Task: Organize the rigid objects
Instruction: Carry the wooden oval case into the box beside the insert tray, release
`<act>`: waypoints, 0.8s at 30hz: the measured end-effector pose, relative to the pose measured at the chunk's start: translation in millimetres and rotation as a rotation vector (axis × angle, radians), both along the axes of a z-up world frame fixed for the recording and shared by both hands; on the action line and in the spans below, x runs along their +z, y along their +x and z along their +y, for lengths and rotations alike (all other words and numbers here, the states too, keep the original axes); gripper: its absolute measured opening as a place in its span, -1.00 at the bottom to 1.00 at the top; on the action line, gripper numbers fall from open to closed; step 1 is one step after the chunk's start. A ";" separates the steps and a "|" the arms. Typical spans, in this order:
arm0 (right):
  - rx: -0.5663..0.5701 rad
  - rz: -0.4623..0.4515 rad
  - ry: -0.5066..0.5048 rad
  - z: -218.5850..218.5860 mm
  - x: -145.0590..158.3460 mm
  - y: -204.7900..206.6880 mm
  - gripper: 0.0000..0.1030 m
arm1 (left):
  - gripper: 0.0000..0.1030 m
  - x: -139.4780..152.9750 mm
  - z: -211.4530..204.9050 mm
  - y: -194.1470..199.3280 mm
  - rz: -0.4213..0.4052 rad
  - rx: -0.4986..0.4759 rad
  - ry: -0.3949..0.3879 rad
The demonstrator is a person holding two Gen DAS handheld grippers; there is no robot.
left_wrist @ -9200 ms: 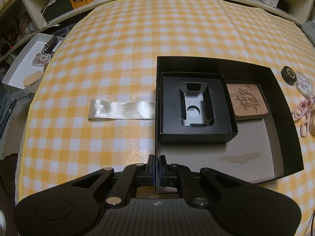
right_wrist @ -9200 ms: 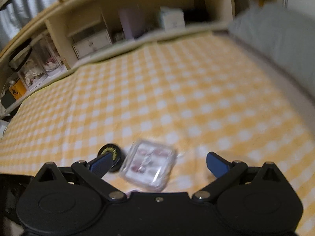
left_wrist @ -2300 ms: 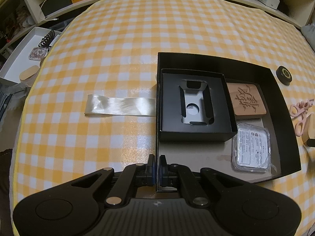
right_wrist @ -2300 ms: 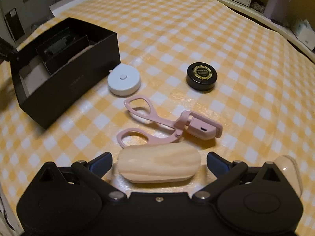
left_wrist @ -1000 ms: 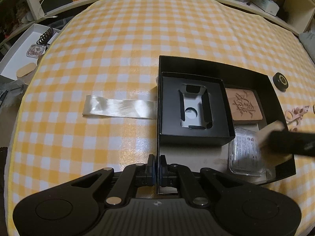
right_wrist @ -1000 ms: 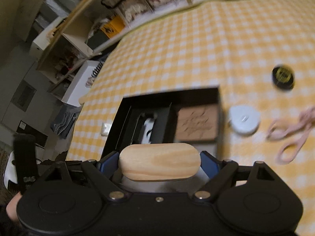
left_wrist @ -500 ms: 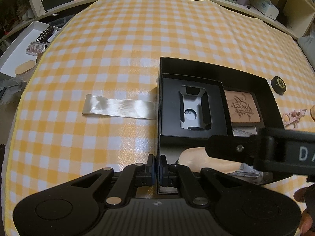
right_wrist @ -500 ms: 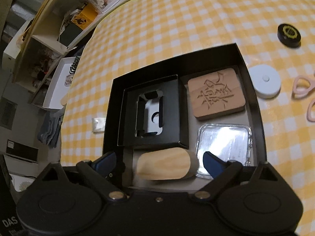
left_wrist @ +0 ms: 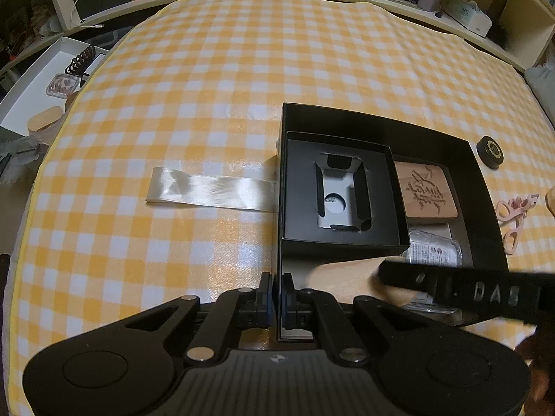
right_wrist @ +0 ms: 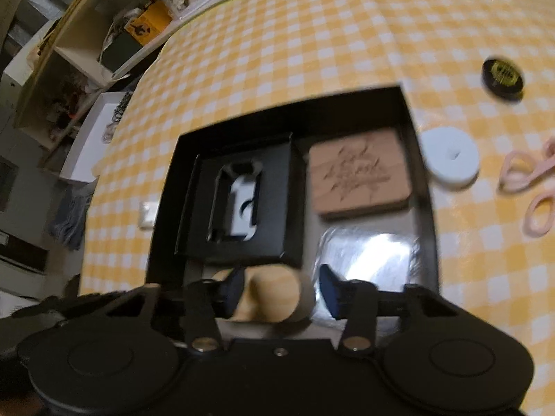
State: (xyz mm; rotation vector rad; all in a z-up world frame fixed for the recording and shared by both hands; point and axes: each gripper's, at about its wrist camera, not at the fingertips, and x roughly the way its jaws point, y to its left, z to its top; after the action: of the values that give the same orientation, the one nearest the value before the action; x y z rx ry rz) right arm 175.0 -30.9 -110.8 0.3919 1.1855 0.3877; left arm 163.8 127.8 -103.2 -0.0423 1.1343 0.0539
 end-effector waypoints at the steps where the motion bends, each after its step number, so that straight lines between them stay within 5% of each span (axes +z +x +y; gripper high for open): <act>1: 0.024 0.003 0.029 1.6 -0.4 -1.3 -0.36 | -0.91 0.0 0.0 0.0 0.000 0.000 0.000; 3: 0.070 -0.001 0.050 6.9 0.1 -4.3 -0.49 | -0.91 0.9 0.3 -0.2 -0.002 0.002 0.001; 11: 0.088 -0.035 -0.022 10.1 12.5 -11.3 -0.39 | -0.91 1.6 0.9 -0.8 -0.003 0.003 -0.001; 24: 0.108 -0.148 -0.066 -12.7 37.4 -27.8 0.56 | -0.91 1.8 1.5 -0.7 -0.003 0.002 -0.002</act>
State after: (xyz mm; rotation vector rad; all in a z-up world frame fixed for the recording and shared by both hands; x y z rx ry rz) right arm 147.2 -43.6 -73.4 0.2387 1.0747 0.4620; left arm 163.1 129.4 -101.4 -0.0450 1.1312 0.0548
